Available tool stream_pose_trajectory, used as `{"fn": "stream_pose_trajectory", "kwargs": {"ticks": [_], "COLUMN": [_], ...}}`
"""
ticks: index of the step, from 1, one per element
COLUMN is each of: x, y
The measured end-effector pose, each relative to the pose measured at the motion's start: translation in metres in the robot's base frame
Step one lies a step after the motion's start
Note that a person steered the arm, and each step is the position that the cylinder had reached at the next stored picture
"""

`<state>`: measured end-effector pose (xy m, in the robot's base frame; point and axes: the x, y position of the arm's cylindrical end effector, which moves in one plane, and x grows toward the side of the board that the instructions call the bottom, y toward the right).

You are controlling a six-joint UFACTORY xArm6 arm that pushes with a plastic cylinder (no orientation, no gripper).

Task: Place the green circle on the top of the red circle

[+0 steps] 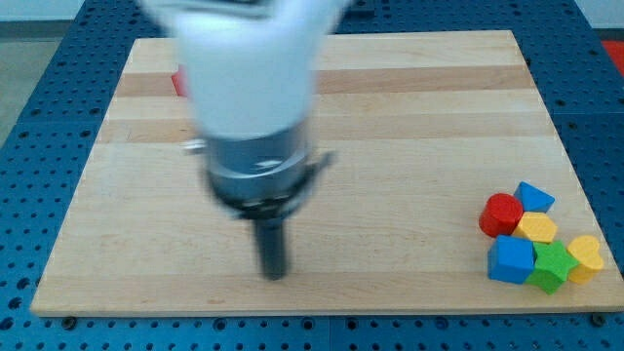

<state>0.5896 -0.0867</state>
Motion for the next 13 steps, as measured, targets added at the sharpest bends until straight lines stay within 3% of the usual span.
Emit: {"fn": "stream_pose_trajectory", "kwargs": {"ticks": [2, 4, 5, 6, 9, 11, 13], "x": [-0.011, -0.102, -0.16, -0.191, -0.243, -0.241, -0.191], "y": [-0.161, -0.167, -0.138, -0.094, -0.023, 0.045, 0.116]}}
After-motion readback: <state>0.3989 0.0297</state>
